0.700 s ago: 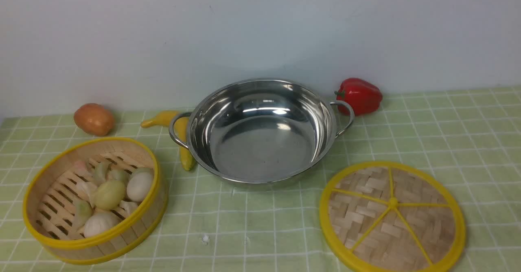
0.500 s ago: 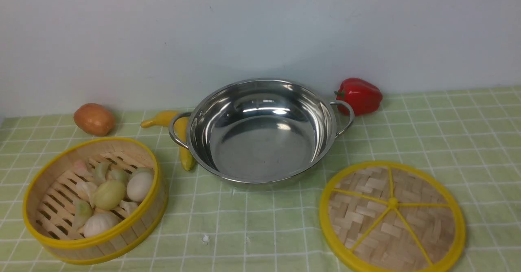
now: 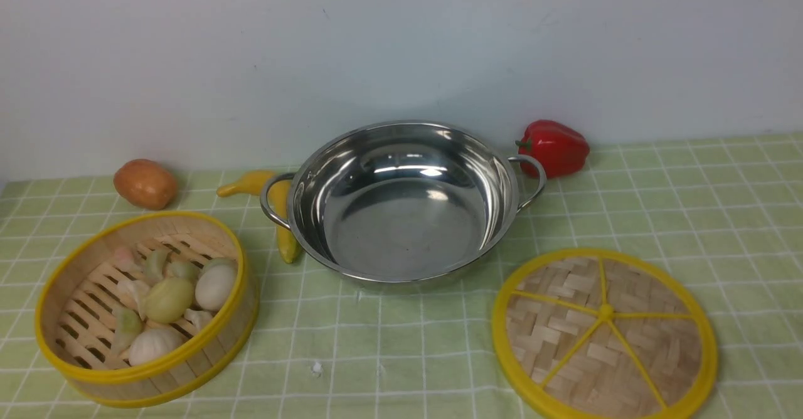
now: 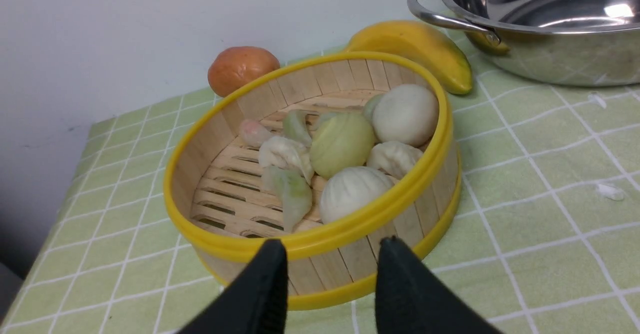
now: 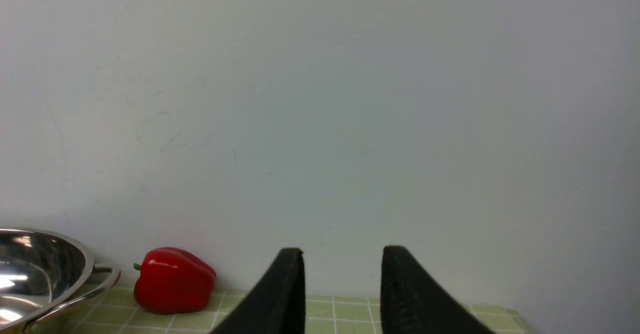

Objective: Place the steamer in the pot on the green tablecloth, and put the lid on the steamer.
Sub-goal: 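Grasp the rim of the steamer basket holding the buns with the left gripper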

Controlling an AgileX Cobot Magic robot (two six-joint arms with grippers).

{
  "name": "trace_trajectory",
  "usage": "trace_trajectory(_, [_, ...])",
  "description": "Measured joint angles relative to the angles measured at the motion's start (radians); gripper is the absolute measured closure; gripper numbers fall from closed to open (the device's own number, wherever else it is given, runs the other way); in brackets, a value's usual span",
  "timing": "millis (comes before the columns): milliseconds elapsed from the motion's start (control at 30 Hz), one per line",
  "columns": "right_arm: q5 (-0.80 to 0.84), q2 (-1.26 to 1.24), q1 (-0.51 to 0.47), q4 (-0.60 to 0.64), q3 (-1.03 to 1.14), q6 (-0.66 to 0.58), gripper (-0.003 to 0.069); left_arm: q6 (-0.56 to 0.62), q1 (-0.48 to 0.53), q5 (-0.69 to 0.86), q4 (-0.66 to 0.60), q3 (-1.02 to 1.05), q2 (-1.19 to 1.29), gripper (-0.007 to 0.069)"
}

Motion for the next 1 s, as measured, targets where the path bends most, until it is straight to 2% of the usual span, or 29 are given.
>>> trace_trajectory(167, [0.000,0.000,0.000,0.000,0.000,0.000,0.0417,0.004,0.000,0.000,0.001,0.000,0.000,0.0382])
trace_trajectory(267, [0.000,0.000,0.000,0.026,0.000,0.046,0.0417,-0.007,0.000,0.000,-0.046,0.000,0.000,0.0382])
trace_trajectory(300, [-0.001,0.000,0.000,0.076,0.000,0.122,0.0417,-0.033,0.000,-0.001,-0.136,0.000,0.000,0.0382])
trace_trajectory(500, [-0.014,0.000,0.000,0.306,0.000,0.403,0.0417,-0.140,0.000,-0.002,-0.560,0.000,0.000,0.0382])
trace_trajectory(533, [-0.015,0.000,0.000,0.342,0.000,0.455,0.0417,-0.150,0.000,-0.003,-0.669,0.000,0.000,0.0382])
trace_trajectory(667, [-0.016,0.000,0.000,0.398,0.000,0.513,0.0417,-0.159,0.000,-0.008,-0.918,0.000,0.000,0.0382])
trace_trajectory(800, [-0.017,0.000,0.000,0.405,0.000,0.521,0.0417,-0.160,0.000,-0.016,-1.042,0.000,0.000,0.0382])
trace_trajectory(1000, [-0.031,0.000,0.000,0.422,0.000,0.590,0.0417,-0.160,0.000,-0.067,-1.071,0.000,0.000,0.0382])
